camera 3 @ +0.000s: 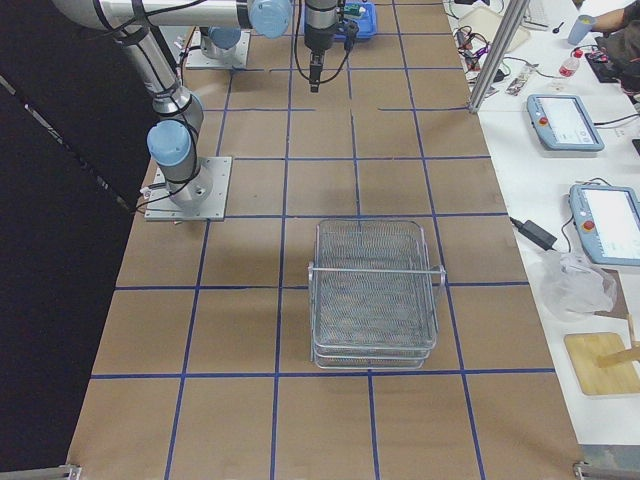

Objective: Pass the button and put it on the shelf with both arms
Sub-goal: 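Close the left gripper on the red push button, then lift the button with the left gripper toward the table center while the right gripper rotates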

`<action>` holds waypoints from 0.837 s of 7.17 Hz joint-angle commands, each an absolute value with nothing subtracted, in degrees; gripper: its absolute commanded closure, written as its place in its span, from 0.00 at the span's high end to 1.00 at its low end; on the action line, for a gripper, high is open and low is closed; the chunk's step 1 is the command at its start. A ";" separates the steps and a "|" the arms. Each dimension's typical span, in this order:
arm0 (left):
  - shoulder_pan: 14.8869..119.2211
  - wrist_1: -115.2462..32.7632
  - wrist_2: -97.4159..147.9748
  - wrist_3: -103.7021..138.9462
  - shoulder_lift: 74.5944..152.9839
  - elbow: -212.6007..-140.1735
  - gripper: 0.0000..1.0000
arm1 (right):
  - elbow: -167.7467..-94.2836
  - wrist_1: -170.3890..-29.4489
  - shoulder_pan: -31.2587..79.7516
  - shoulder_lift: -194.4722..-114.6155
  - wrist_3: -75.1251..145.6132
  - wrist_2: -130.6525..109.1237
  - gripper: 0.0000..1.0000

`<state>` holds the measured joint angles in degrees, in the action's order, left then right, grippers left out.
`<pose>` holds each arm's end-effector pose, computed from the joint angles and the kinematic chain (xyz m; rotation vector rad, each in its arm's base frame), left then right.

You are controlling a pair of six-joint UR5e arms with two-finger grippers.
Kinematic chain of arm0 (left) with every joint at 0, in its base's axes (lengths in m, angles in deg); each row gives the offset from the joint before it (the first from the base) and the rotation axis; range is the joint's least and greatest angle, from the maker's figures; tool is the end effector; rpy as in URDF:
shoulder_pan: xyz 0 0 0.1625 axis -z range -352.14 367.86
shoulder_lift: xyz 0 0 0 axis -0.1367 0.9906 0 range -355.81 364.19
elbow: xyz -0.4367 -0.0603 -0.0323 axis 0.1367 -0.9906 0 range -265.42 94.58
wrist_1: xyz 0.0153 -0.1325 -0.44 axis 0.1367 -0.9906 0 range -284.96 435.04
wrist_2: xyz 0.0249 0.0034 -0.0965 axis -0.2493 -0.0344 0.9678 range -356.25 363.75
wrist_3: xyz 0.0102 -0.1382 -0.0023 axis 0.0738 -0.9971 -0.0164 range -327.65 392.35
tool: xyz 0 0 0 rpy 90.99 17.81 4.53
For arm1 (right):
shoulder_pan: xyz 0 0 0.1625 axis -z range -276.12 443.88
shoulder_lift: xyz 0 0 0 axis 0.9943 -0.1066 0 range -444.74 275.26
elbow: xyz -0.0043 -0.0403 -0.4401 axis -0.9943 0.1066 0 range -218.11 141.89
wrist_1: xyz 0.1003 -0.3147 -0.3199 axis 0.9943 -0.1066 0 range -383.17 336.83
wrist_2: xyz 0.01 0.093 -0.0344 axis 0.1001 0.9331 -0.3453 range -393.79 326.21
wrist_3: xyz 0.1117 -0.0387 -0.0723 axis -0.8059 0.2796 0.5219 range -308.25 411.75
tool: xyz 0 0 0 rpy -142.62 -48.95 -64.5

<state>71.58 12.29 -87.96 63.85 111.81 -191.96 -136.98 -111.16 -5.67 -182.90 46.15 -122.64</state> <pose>0.1410 -0.5775 0.1873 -0.1440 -3.1006 -0.1861 0.1324 -0.4714 0.4514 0.1652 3.1184 0.0753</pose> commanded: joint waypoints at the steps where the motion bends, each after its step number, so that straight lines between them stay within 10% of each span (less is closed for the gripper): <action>1: 72.63 9.76 -80.87 63.82 110.03 -189.15 0.00 | -136.90 -111.50 -5.59 -182.91 46.03 -121.86 1.00; 6: 78.67 -5.03 -40.71 57.10 101.41 -186.49 0.01 | -136.81 -108.97 6.24 -182.56 45.07 -101.96 1.00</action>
